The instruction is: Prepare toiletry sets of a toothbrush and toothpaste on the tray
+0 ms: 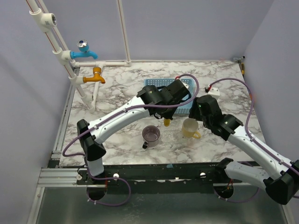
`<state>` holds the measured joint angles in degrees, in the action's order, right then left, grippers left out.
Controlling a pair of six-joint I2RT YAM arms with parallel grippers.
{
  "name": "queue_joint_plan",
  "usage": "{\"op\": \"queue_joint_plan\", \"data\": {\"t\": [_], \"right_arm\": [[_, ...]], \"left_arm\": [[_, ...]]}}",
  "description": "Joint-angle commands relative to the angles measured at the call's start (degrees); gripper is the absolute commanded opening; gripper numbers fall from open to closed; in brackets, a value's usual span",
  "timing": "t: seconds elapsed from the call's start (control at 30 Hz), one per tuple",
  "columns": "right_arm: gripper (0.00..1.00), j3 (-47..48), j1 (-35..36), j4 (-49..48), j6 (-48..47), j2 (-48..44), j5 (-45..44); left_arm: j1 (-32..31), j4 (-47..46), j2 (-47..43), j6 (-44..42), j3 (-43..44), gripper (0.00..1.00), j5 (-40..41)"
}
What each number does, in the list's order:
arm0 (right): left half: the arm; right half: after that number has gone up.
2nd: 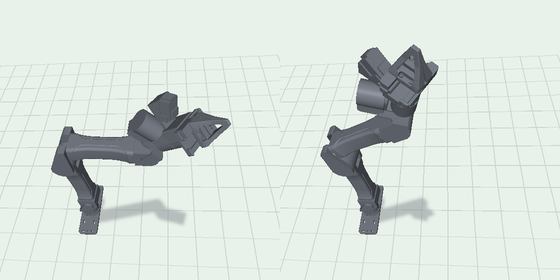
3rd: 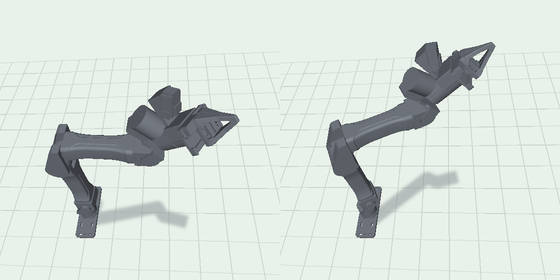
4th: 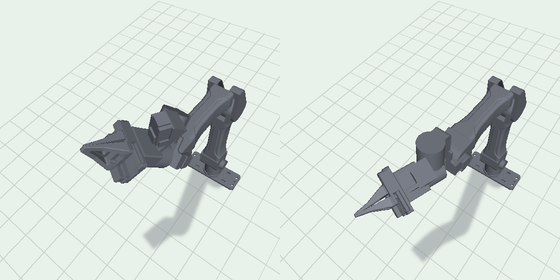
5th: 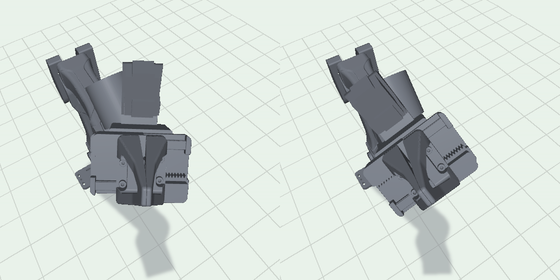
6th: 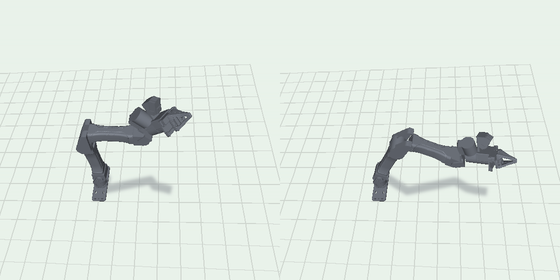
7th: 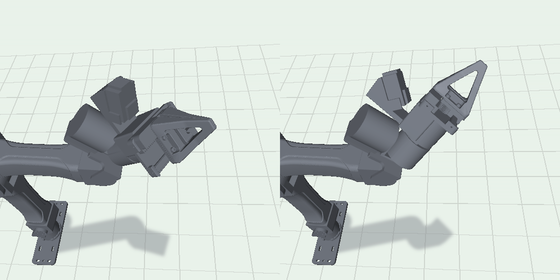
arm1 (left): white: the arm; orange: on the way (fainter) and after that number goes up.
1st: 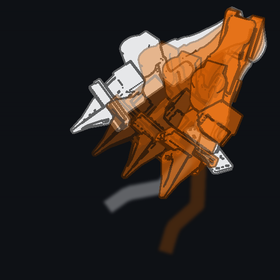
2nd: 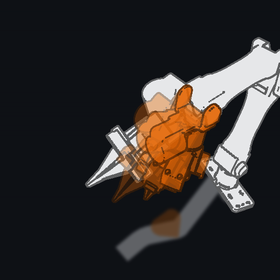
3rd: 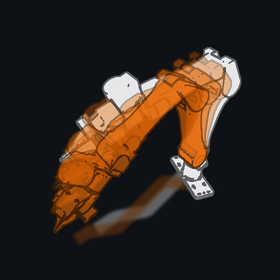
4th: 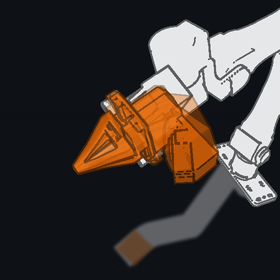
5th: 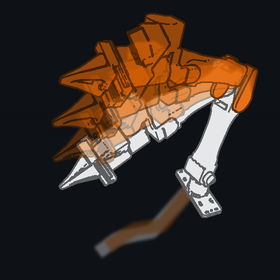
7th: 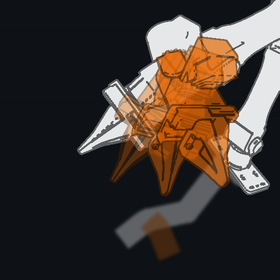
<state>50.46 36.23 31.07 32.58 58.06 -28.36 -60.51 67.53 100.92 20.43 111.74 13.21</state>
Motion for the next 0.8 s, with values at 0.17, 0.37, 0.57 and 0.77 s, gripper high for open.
{"op": "queue_joint_plan", "data": {"t": [0.17,0.37,0.57,0.77], "right_arm": [[0.61,-1.32,-0.44,0.39,0.57,-1.37,0.8],[0.61,-1.67,-0.51,0.54,0.63,-1.55,1.04],[0.61,-2.03,-0.48,0.49,0.57,-1.38,0.79],[0.61,-2.11,-0.46,0.4,0.5,-1.12,0.6]], "left_arm": [[-0.4,-1.82,1.69,-0.04,-0.93,0.0,1.15],[-0.4,-3.21,2.05,0.57,-2.54,0.0,-1.11],[-0.39,-4.7,1.05,1.17,-4.87,0.0,-2.77],[-0.33,-6.32,-0.68,1.72,-7.89,0.0,-4.42]]}}
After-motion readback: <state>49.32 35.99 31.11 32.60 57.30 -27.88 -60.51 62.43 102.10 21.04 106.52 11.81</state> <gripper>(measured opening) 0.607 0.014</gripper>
